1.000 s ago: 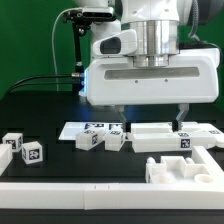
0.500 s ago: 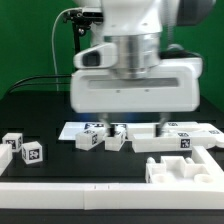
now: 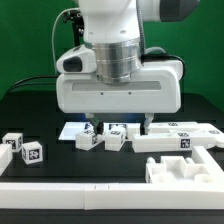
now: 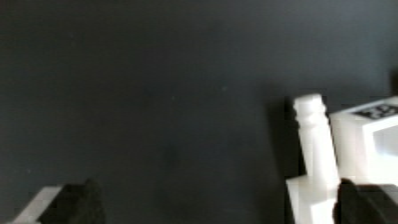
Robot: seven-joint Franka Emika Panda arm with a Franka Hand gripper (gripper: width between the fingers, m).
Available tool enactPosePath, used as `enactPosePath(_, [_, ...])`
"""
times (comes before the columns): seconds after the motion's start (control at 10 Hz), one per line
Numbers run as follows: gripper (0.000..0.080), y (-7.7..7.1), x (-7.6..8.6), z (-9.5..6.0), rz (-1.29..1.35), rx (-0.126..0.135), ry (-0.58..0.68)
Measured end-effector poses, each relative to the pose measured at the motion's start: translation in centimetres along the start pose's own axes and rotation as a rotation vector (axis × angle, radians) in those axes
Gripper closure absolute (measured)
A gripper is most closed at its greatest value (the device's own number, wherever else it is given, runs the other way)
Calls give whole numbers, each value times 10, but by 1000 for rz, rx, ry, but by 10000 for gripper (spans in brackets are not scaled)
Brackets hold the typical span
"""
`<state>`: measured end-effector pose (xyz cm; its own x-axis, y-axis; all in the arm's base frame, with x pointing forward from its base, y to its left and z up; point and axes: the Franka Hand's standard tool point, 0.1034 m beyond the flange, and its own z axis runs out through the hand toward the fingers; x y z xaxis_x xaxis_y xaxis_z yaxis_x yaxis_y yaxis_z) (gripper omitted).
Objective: Assemble chair
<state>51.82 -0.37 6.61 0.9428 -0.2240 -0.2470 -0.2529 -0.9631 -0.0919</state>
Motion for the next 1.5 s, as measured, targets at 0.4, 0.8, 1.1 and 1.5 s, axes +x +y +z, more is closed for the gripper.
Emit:
enactPosePath(0.4, [150,28,-25,20,117,33,-430])
enactPosePath(0.8, [150,30,-31,28,150,37,-604])
enactPosePath(1.1, [150,37,-53,44,204,38,-680])
enactPosePath(1.5, [150,37,-56,49,219,31,-691])
